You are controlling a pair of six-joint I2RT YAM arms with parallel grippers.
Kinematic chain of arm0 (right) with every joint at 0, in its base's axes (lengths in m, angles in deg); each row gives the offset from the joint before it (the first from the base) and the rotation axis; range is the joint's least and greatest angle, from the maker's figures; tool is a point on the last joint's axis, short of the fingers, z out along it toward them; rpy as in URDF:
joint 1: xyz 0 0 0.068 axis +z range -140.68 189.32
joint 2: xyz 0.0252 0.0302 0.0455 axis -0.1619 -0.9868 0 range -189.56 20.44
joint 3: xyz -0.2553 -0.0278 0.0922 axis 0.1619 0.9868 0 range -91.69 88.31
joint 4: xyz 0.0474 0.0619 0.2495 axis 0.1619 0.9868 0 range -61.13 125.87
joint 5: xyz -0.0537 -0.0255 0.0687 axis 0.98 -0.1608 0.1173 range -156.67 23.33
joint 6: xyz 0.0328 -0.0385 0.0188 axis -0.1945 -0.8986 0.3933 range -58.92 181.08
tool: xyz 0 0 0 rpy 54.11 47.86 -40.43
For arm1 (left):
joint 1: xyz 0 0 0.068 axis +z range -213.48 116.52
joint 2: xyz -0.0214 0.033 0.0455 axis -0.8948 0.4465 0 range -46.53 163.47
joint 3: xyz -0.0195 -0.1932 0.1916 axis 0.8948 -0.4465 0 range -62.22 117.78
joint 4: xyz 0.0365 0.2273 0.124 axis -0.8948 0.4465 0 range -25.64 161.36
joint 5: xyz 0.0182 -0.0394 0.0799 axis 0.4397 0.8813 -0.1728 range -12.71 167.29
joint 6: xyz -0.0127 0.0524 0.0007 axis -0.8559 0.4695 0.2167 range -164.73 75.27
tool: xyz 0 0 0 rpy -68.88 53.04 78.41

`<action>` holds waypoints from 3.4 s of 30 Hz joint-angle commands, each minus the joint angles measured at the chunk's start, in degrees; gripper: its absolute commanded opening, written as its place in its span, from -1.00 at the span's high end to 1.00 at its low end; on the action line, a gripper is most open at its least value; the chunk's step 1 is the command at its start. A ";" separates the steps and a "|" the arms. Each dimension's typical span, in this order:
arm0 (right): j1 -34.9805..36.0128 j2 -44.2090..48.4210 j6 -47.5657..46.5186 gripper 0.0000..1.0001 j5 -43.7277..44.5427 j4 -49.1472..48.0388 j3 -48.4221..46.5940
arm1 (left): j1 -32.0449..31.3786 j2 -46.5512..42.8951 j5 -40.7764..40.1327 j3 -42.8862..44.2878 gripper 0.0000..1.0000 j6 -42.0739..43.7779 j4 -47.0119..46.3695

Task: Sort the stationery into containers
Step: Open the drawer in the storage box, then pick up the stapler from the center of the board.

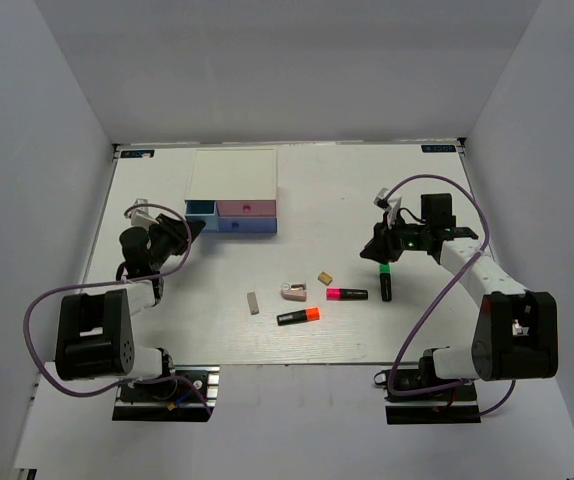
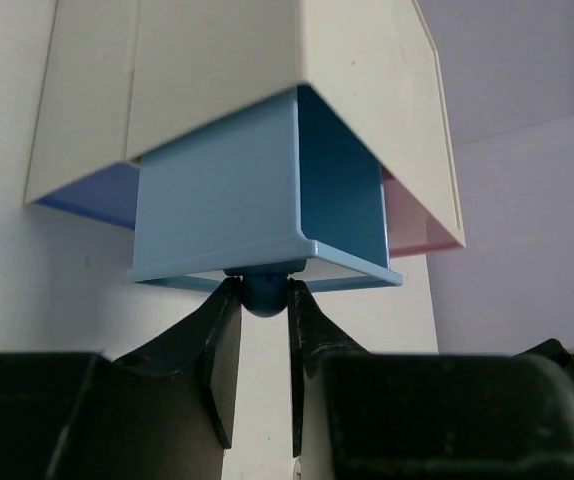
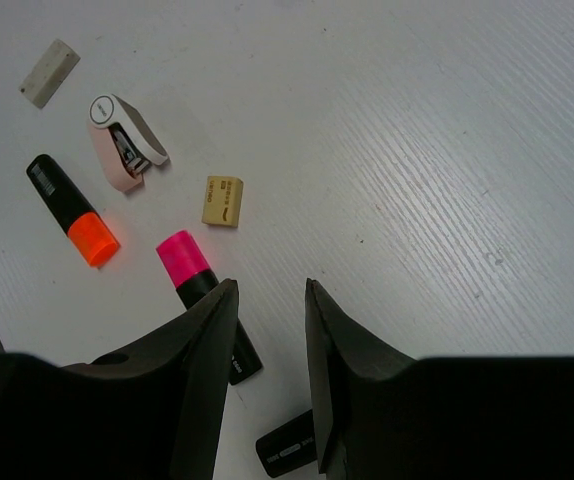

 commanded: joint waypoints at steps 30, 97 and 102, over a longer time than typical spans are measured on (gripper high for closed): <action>14.79 -9.69 -13.83 0.63 1.37 8.04 -11.15 | -1.12 -36.99 -2.12 0.49 0.41 20.39 52.76; 36.86 -23.33 -21.47 1.00 11.15 13.04 -25.57 | -1.12 -48.19 -3.53 2.24 -0.57 12.05 69.48; 36.95 -19.02 -19.02 1.00 12.20 11.56 -32.24 | -1.12 -48.72 -3.53 1.01 -0.57 11.43 68.87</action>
